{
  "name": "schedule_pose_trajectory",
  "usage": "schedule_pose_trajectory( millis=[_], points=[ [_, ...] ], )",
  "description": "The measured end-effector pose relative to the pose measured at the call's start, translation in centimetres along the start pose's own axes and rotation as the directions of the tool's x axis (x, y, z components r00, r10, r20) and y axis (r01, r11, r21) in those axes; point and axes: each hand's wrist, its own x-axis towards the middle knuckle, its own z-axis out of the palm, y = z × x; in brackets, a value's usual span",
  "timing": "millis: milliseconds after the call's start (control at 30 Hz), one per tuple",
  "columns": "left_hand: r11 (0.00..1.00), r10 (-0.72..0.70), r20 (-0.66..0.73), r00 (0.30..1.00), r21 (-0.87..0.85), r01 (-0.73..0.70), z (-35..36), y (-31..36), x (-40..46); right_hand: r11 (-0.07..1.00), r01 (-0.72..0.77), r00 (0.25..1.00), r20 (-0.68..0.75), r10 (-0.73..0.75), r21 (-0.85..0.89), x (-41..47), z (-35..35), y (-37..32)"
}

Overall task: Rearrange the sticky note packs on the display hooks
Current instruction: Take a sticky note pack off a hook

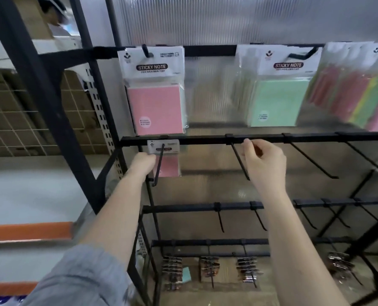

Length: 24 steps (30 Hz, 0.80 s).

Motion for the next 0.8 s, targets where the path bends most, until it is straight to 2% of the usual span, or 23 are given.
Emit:
schedule_pose_trajectory(
  millis=[167,367,500,667,800],
  points=[
    [0.999,-0.026,-0.07,0.997,-0.021,0.024,0.4,-0.5,0.0,0.999,0.006,1.0,-0.014,-0.007,-0.047,0.2,0.1,-0.2],
    [0.978,-0.09,-0.07,0.993,-0.197,0.075,0.6,-0.4,-0.3,1.0,0.009,1.0,-0.014,-0.009,-0.023,0.5,-0.5,-0.3],
    [0.992,-0.006,-0.084,0.996,-0.126,-0.004,1.1,-0.1,-0.7,0.999,0.024,1.0,-0.003,-0.024,-0.025,0.8,-0.9,-0.4],
    [0.946,0.091,-0.031,0.995,-0.311,-0.096,1.5,-0.8,-1.5,0.999,0.028,1.0,0.014,-0.027,-0.037,0.8,-1.4,-0.4],
    [0.956,0.103,-0.144,0.984,-0.259,-0.138,1.7,-1.1,-2.1,0.998,0.053,0.998,0.043,-0.051,-0.043,0.4,-1.2,-0.6]
  ],
)
